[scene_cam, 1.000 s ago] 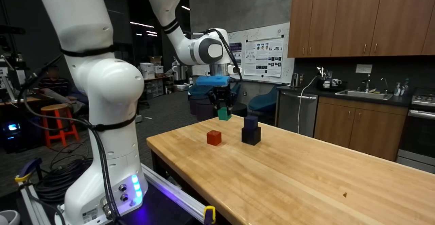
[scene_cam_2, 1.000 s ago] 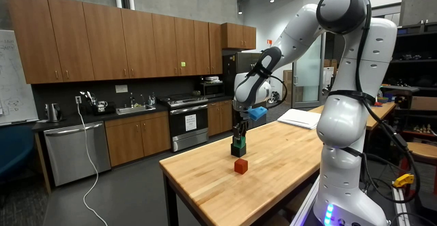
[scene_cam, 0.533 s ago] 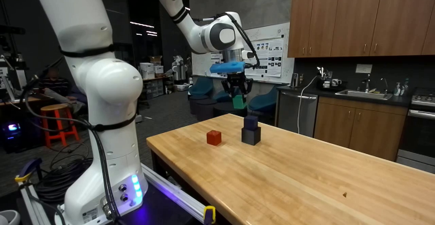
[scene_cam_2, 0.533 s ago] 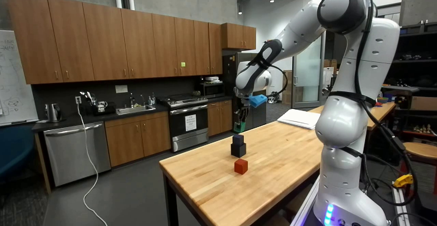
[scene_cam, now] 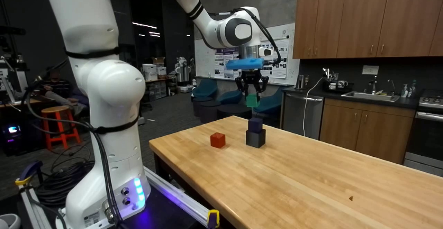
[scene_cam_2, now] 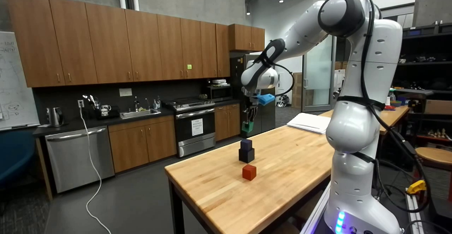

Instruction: Stack the two black cubes and green cube

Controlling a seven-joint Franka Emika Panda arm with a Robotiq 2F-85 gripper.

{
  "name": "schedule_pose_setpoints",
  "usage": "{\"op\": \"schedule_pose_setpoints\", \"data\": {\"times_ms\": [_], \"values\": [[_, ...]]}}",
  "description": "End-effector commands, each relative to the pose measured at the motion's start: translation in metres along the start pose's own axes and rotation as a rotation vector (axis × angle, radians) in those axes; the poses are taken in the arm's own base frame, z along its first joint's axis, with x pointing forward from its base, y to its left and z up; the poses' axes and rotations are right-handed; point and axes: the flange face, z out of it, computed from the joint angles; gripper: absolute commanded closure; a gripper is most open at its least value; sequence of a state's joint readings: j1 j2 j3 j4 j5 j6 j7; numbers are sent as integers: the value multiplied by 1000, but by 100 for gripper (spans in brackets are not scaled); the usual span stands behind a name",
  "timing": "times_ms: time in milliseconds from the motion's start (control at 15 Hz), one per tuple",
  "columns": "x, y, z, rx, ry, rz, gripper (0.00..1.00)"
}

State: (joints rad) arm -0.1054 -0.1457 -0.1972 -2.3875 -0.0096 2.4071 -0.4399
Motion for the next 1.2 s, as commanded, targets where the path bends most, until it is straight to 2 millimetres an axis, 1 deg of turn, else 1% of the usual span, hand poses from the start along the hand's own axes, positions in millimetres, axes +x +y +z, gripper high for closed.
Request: {"op": "schedule_pose_setpoints", "data": {"times_ms": [0, 267, 733, 1133], "values": [[14, 10, 5, 33, -29, -34, 76], [22, 14, 18, 45, -71, -45, 76], [28, 18, 43, 62, -138, -51, 76], [33, 21, 54, 67, -160, -44, 76]]}}
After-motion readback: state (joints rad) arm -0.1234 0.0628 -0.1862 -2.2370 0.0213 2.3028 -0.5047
